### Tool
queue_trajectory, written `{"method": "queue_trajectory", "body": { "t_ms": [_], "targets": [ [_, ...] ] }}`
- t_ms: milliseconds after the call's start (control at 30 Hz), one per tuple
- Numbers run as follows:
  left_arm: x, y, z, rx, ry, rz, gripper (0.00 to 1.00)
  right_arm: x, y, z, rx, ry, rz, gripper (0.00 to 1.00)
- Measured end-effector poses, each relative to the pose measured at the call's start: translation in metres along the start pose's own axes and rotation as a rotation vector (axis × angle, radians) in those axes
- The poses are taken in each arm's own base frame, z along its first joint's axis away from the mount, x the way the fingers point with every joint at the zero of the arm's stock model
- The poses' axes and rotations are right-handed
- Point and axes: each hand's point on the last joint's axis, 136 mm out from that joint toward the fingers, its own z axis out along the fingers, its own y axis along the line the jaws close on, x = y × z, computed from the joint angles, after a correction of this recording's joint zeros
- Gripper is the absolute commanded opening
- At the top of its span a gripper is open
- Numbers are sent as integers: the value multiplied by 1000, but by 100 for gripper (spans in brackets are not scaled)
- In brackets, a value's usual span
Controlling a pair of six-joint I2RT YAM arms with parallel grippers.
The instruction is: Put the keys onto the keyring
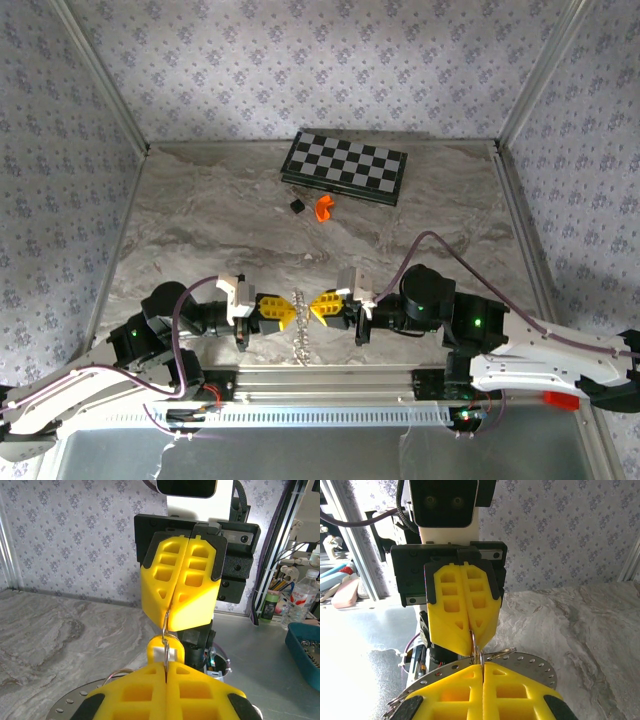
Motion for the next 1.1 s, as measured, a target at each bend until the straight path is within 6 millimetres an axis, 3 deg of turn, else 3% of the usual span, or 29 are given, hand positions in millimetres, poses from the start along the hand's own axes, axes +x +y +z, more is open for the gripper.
{"method": "queue_trajectory", "body": {
  "t_ms": [1100],
  "targets": [
    [0,0,0,-1,0,0,0,-5,5,-1,-17,-19,-4,0]
  ]
}}
